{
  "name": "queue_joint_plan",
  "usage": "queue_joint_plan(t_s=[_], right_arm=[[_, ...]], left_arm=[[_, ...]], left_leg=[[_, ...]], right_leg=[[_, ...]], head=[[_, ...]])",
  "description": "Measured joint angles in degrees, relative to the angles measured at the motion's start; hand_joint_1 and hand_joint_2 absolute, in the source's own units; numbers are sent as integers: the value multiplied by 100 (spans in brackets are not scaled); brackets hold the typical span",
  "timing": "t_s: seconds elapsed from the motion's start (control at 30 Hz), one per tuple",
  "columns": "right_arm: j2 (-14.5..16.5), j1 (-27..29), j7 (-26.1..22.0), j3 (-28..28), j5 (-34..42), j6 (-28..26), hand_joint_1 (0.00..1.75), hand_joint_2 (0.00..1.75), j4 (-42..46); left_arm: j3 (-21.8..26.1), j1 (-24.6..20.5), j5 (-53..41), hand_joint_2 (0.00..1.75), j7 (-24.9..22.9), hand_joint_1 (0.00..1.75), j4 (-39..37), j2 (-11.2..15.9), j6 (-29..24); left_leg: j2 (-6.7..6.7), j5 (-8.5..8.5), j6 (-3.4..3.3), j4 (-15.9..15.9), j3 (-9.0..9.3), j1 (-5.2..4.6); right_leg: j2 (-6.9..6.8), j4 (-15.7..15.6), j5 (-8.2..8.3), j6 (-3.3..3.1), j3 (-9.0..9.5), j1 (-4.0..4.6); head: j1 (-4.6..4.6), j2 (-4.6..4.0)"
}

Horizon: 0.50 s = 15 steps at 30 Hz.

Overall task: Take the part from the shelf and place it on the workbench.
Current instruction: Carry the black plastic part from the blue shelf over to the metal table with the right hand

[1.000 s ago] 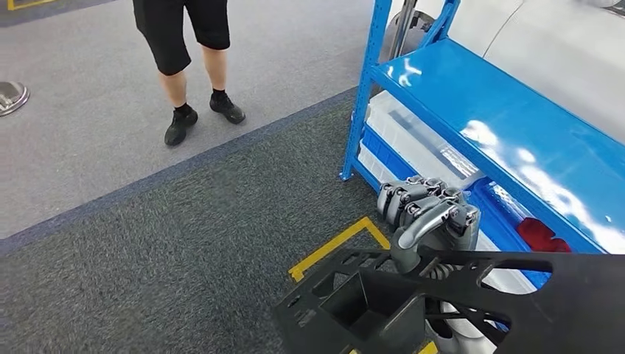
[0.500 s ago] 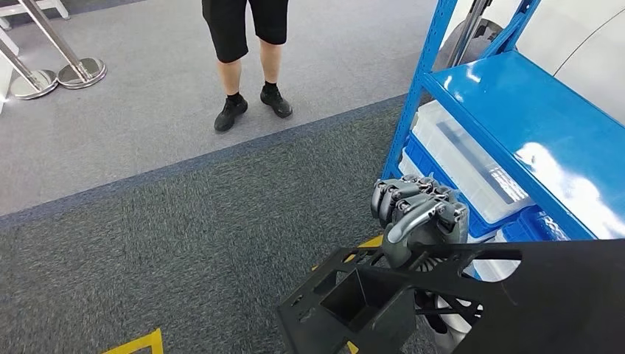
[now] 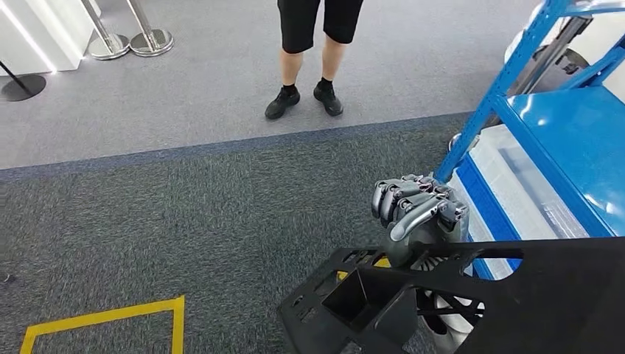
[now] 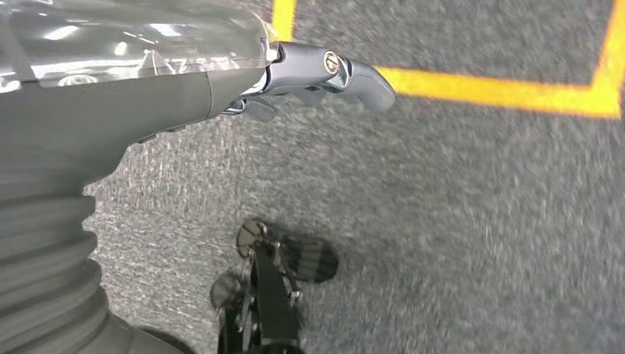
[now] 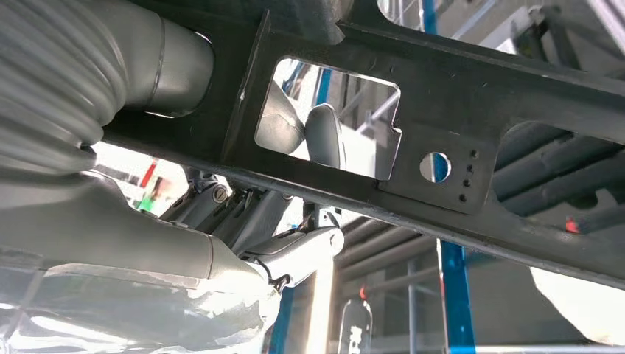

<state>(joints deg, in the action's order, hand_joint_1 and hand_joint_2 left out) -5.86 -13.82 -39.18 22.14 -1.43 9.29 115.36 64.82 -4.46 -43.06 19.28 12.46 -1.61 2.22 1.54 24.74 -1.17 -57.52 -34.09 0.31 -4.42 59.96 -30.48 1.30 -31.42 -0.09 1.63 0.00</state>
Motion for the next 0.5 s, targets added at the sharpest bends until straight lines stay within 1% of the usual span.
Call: queue_joint_plan(t_s=[0.03,0.07,0.1,0.13,0.17,0.2,0.23,0.27,0.3,0.33,0.37,0.4,0.43,0.47,0.5], right_arm=[[-2,2,0,0,5,0,171,175,2],[-4,11,0,0,8,0,171,175,3],[-7,24,1,0,8,0,171,175,2],[-9,38,1,0,4,0,171,175,1],[-9,48,0,0,-1,1,171,175,1],[-9,54,-1,0,-7,1,171,175,1],[-9,56,-1,0,-14,2,171,175,1],[-9,55,-1,0,-19,4,171,175,-1],[-9,54,-1,0,-22,5,171,175,-2],[-9,54,-1,0,-24,9,171,175,-5],[-10,52,0,0,-24,13,171,175,-8],[-10,48,-1,0,-23,17,171,175,-10],[-9,42,0,0,-22,22,171,175,-12],[-8,36,1,0,-21,25,171,175,-13],[-7,32,1,0,-19,26,171,175,-14]], left_arm=[[1,-11,-4,175,4,0,0,0,7],[1,-27,-8,175,5,0,0,0,11],[1,-39,-10,175,4,0,0,0,13],[1,-43,-10,175,1,0,0,1,13],[1,-42,-9,175,-4,0,0,1,11],[1,-39,-8,175,-9,0,0,0,8],[1,-38,-3,175,-11,0,0,-2,5],[1,-40,4,175,-13,0,-1,-6,2],[1,-47,13,175,-18,0,-1,-10,-6],[1,-52,21,175,-21,0,-1,-14,-15],[2,-49,26,175,-25,0,-2,-16,-25],[4,-39,28,175,-28,0,-2,-17,-32],[6,-23,30,175,-29,0,-2,-19,-36],[9,-9,30,175,-30,0,-2,-22,-37],[13,-4,31,175,-31,0,-2,-25,-38]], left_leg=[[-65,-12,-25,9,-1,7],[-138,-19,-41,9,-9,5],[-218,-24,-51,8,-15,3],[-303,-26,-54,6,-17,0],[-389,-28,-55,0,-17,-2],[-475,-27,-52,-9,-13,-1],[-560,-23,-44,-23,-9,2],[-637,-18,-28,-40,-15,2],[-713,-17,-4,-64,-35,4],[-779,-23,28,-81,-68,12],[-847,-36,67,-87,-104,22],[-916,-54,107,-83,-131,31],[-941,-57,141,-79,-149,42],[-865,-21,170,-121,-173,33],[-718,76,194,-265,-238,21]], right_leg=[[204,315,-175,14,-145,-19],[334,715,-361,19,-343,-27],[392,1104,-502,24,-543,-28],[413,1353,-545,26,-683,-28],[424,1389,-469,24,-726,-29],[444,1195,-288,17,-661,-34],[510,827,-42,6,-512,-45],[652,447,151,-7,-350,-59],[787,126,276,-18,-220,-76],[893,-64,326,-28,-148,-82],[938,-128,308,-42,-129,-79],[887,-162,310,-60,-123,-77],[813,-181,323,-91,-114,-79],[737,-217,337,-130,-93,-85],[650,-255,353,-168,-71,-90]], head=[[-1,0],[-1,0],[-1,0],[-1,0],[-1,0],[-1,0],[-1,0],[-1,0],[-1,0],[-1,0],[0,0],[0,0],[1,0],[1,0],[1,0]])
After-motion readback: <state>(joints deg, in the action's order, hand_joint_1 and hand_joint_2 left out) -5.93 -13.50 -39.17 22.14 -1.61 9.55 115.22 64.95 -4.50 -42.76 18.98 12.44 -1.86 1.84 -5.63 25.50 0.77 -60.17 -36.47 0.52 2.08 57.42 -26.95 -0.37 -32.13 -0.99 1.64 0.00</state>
